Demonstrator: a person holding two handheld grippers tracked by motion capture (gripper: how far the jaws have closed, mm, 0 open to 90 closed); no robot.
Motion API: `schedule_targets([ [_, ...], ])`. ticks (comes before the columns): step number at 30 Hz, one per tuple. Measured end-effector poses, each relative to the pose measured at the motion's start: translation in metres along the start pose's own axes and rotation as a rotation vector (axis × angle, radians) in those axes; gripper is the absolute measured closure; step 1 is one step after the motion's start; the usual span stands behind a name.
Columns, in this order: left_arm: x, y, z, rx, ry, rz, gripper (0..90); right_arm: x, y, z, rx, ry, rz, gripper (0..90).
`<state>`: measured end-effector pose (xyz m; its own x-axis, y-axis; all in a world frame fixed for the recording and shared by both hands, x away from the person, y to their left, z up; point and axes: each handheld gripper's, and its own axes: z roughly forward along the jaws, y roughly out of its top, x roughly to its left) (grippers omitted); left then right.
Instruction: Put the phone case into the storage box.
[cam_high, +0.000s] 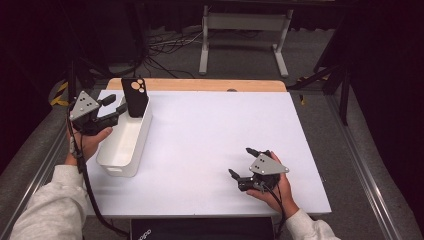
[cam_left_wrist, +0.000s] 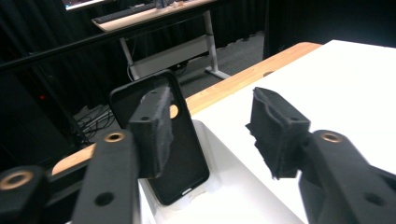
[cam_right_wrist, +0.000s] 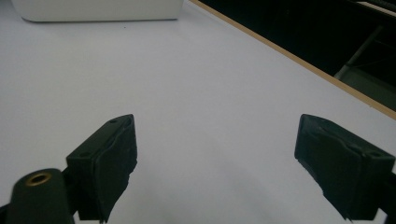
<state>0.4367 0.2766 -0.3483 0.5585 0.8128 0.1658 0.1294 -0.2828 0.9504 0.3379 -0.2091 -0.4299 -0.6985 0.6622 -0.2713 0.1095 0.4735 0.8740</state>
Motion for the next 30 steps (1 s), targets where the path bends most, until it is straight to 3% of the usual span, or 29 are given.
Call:
schedule_targets([
  [13,-0.019,0.006,-0.011,-0.028,-0.068,0.025,38.0,0.0,-0.001,0.0,0.007,0.006,0.008,13.8],
  [24,-0.036,0.008,-0.015,-0.041,-0.101,0.056,30.3,0.0,0.0,-0.001,0.007,0.005,0.004,13.8],
  [30,-0.044,0.009,-0.022,-0.077,-0.135,0.066,29.7,0.0,0.0,0.0,0.007,0.013,0.017,13.8],
])
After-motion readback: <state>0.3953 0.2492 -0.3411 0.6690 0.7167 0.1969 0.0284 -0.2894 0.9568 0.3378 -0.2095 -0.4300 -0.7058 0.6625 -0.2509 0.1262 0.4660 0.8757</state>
